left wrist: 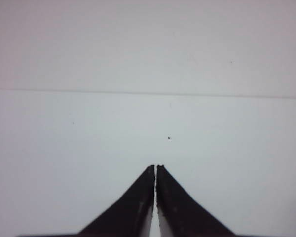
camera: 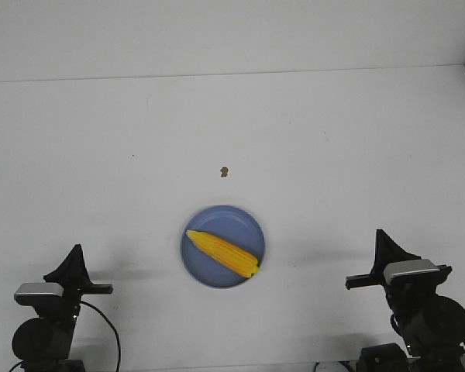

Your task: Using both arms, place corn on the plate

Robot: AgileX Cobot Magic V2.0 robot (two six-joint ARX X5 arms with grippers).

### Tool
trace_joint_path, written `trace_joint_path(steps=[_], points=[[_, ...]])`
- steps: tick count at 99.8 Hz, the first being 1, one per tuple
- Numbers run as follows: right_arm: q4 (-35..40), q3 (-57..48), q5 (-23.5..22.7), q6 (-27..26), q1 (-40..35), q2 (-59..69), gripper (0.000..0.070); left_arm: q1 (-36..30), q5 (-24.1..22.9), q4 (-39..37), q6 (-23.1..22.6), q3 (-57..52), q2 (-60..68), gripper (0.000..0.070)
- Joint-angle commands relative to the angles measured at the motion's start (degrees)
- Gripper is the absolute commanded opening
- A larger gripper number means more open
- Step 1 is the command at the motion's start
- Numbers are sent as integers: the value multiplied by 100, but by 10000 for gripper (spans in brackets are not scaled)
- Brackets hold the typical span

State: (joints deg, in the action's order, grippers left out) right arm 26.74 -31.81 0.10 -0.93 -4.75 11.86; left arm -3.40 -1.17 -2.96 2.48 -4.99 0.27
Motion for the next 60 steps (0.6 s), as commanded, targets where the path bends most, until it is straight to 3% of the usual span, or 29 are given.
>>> trace_joint_path(steps=[1, 16, 60], points=[[-59, -7, 11, -59, 7, -20, 13, 0, 15, -275, 24, 103, -9, 13], [-59, -7, 9, -59, 7, -20, 13, 0, 39, -863, 109, 411, -9, 13], [-59, -7, 9, -59, 7, -20, 13, 2, 59, -909, 125, 420, -9, 13]])
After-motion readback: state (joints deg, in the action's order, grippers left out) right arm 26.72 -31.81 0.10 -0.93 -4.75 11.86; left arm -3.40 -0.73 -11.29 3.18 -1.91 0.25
